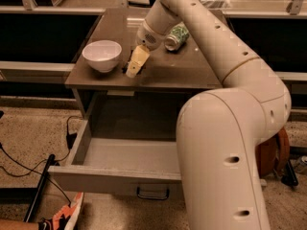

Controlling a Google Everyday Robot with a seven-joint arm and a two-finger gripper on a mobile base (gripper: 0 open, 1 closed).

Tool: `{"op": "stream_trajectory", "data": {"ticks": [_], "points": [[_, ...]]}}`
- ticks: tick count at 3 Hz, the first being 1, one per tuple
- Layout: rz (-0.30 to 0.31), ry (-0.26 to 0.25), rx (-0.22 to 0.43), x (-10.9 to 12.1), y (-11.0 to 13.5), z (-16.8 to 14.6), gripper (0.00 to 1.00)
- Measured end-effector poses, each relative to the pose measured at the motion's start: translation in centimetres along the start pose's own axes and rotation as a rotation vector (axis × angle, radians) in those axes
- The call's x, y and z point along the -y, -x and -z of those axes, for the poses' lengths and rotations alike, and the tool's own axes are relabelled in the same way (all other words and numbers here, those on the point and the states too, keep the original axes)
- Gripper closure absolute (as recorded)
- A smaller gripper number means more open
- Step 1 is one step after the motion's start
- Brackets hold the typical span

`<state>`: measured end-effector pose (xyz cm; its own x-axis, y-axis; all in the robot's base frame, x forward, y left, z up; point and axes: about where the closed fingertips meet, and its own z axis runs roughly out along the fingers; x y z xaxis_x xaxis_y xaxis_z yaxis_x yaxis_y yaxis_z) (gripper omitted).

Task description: Place rxbar chocolate into top drawer

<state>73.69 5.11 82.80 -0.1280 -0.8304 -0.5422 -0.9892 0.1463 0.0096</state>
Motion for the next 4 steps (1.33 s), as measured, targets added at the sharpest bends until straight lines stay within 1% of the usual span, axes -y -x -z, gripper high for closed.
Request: {"op": "stream_trajectory", "data": {"ticks": [1, 2, 3, 4], "points": [[0.005, 0.0, -0.012, 0.5, 0.1, -1.2, 0.02], [0.003, -0.006, -0.008, 0.8, -0.3, -1.8, 0.2], [0.026, -0.003, 0.028, 0.4, -1.2, -1.7, 0.43], [0.026, -0.003, 0.029, 0.4, -0.9, -1.2, 0.66]]}}
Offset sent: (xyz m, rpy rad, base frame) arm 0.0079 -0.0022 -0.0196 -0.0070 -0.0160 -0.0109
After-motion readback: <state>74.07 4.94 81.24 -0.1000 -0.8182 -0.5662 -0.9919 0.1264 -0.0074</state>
